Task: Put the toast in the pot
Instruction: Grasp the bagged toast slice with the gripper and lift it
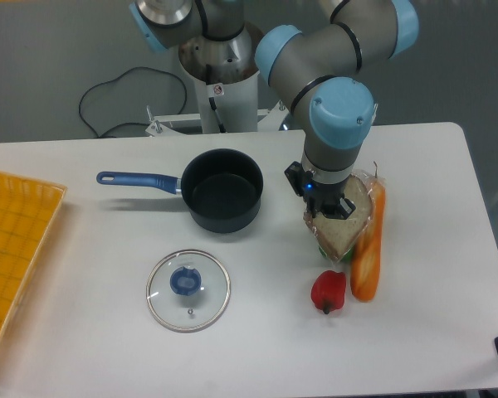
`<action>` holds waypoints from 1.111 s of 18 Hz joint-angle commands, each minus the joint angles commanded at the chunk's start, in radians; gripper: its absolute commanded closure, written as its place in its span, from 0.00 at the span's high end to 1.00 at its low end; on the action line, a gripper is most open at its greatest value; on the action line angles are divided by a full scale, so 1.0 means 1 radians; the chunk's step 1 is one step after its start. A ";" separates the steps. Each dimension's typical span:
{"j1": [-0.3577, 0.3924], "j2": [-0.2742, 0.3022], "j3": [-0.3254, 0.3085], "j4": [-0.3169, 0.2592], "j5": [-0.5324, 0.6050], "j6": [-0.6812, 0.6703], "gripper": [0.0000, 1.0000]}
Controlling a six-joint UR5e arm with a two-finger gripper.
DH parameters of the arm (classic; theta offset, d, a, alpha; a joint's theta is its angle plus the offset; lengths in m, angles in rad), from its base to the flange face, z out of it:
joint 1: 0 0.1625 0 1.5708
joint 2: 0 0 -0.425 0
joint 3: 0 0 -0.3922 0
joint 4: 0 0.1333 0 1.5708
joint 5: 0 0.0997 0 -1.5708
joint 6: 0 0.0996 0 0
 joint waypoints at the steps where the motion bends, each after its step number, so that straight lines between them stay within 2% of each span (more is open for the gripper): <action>1: -0.003 0.000 0.000 0.000 0.000 0.000 0.09; 10: -0.023 0.008 -0.011 -0.003 -0.006 -0.002 0.09; 15: -0.066 0.026 -0.020 -0.035 -0.011 -0.011 0.09; 20: -0.074 0.087 -0.095 -0.037 -0.021 -0.003 0.09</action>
